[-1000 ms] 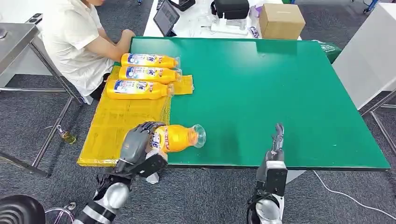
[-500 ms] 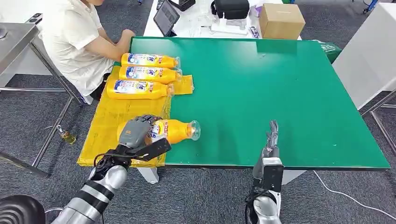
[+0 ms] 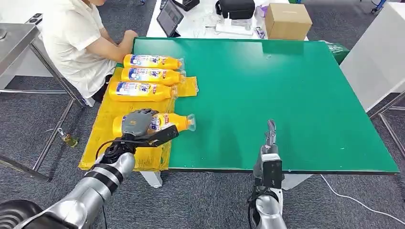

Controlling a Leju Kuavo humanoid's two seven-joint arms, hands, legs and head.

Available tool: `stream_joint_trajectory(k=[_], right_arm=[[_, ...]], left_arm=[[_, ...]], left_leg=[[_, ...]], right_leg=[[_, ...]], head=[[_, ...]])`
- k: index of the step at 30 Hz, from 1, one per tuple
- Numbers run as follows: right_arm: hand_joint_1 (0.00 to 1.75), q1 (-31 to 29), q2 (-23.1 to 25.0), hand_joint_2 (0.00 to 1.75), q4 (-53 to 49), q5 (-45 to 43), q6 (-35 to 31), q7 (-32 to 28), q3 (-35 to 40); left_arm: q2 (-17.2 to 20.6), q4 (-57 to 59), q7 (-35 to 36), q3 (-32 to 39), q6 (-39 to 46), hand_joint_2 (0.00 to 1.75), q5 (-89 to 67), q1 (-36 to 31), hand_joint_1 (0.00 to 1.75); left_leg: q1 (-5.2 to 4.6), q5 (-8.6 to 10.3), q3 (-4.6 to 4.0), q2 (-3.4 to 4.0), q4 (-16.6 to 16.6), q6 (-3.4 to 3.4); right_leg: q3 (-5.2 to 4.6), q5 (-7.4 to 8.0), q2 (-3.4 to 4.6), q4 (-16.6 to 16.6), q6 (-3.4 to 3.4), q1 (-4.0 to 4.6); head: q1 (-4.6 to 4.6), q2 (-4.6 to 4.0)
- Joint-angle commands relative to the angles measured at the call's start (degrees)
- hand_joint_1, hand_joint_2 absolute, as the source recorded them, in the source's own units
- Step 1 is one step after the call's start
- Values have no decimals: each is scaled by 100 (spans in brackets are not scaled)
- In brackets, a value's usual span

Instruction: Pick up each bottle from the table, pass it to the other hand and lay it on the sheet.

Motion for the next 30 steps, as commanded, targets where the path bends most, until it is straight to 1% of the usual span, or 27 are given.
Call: stream_joint_trajectory(k=[1,3,5,6,7,8,10,11,12,14,15,16,17,18,20,21,22,23,24,25,26,27,28,29,30], right_arm=[[0,-216,-22,0,563,-12,3,44,-72],[0,-206,-31,0,587,-11,1,43,-81],[0,-212,-47,0,664,37,-73,14,-110],[0,-216,-64,0,682,116,-144,-38,-89],[0,-216,-64,0,682,116,-143,-38,-89],[0,-217,-65,0,669,100,-116,-35,-88],[0,-220,-69,0,662,84,-122,-23,-108],[0,-221,-89,0,685,202,-254,-50,-83],[0,-216,-108,0,692,283,-318,-80,-53],[0,-207,-101,0,697,292,-328,-83,-43],[0,-207,-101,0,697,292,-328,-83,-43],[0,-187,-121,0,697,421,-404,-146,43],[0,-175,-143,0,699,517,-470,-184,103],[0,-168,-146,0,704,551,-506,-194,122],[0,-166,-146,0,706,576,-545,-208,127],[0,-166,-146,0,706,576,-545,-208,127],[0,-166,-153,0,714,606,-572,-219,144],[0,-174,-158,0,725,608,-573,-222,155],[0,-190,-161,0,751,586,-567,-219,154],[0,-200,-165,0,768,542,-559,-208,150],[0,-210,-176,0,790,540,-589,-232,146],[0,-213,-175,0,806,506,-578,-240,124],[0,-209,-179,0,812,487,-569,-258,105],[0,-199,-181,0,810,488,-585,-260,91],[0,-192,-178,0,810,471,-586,-260,75]], left_arm=[[-246,1185,-38,260,-259,175,125,-469,175],[-247,1194,-56,285,-275,175,157,-453,175],[-259,1222,-167,422,-312,175,342,-445,175],[-267,1246,-187,492,-361,175,439,-458,175],[-255,1250,-187,494,-366,175,440,-461,173],[-251,1315,-178,504,-463,175,475,-503,173],[-247,1425,-188,528,-645,175,563,-535,175],[-251,1449,-225,531,-644,175,589,-523,169],[-253,1439,-250,540,-606,175,600,-508,169],[-259,1439,-256,539,-593,175,601,-494,169],[-259,1439,-256,539,-593,175,601,-494,154],[-279,1432,-300,591,-600,175,684,-474,138],[-283,1444,-325,596,-666,175,718,-473,106],[-284,1456,-334,578,-710,175,718,-478,56],[-280,1463,-337,552,-729,175,702,-476,56],[-280,1463,-337,552,-729,175,702,-476,56],[-279,1495,-345,518,-801,175,698,-478,24],[-269,1507,-376,480,-852,175,686,-482,10],[-268,1532,-431,498,-959,175,763,-486,0],[-269,1554,-448,515,-1092,175,842,-505,0],[-243,1565,-478,418,-1197,175,820,-534,0],[-232,1566,-504,362,-1264,175,815,-546,0],[-220,1541,-527,345,-1335,175,862,-544,0],[-206,1499,-573,298,-1325,175,838,-534,0],[-202,1438,-626,302,-1317,175,882,-515,0]], left_leg=[[5,-12,33,10,-1,8],[7,-16,37,13,1,10],[3,-6,17,6,-2,5],[4,-12,32,12,-4,8],[5,-9,22,8,-1,6],[7,-13,34,8,-1,9],[3,-5,15,9,-1,5],[4,-10,29,12,-3,7],[4,-14,43,14,-5,10],[1,-7,24,11,-5,6],[4,-12,37,14,-6,8],[4,-10,29,12,-4,7],[2,-7,23,8,-4,6],[4,-13,37,13,-5,8],[1,-6,19,7,-5,5],[3,-10,28,10,-4,6],[1,-7,24,8,-4,6],[3,-12,36,11,-5,8],[2,-8,26,9,-4,6],[4,-13,39,14,-5,8],[3,-9,29,12,-4,7],[4,-15,47,17,-6,10],[3,-8,26,10,-3,7],[5,-13,40,13,-3,9],[3,-10,36,12,-5,8]], right_leg=[[34,-8,0,-7,-19,10],[39,-10,1,-7,-21,13],[17,-3,-1,-6,-11,6],[33,-7,2,-9,-17,9],[24,-5,0,-6,-14,9],[38,-9,-3,-9,-20,12],[15,-3,2,-4,-11,6],[30,-6,2,-8,-17,9],[43,-9,2,-10,-23,11],[22,-3,4,-7,-13,4],[37,-7,5,-10,-18,9],[28,-5,5,-9,-15,8],[23,-5,3,-7,-12,6],[37,-8,4,-11,-17,9],[18,-3,3,-7,-10,4],[28,-6,4,-8,-13,7],[23,-5,2,-6,-12,5],[36,-8,3,-9,-17,8],[26,-5,3,-8,-13,6],[39,-8,5,-10,-18,10],[29,-5,5,-8,-15,7],[46,-8,6,-12,-22,11],[27,-4,3,-7,-14,7],[41,-8,3,-9,-21,11],[37,-6,2,-9,-18,8]], head=[[0,0],[0,0],[0,0],[-2,0],[0,0],[0,0],[-2,0],[2,0],[0,0],[-2,0],[0,0],[0,0],[0,0],[0,0],[0,0],[0,0],[-2,0],[0,0],[0,0],[0,0],[0,0],[0,0],[0,0],[0,0],[0,0]])
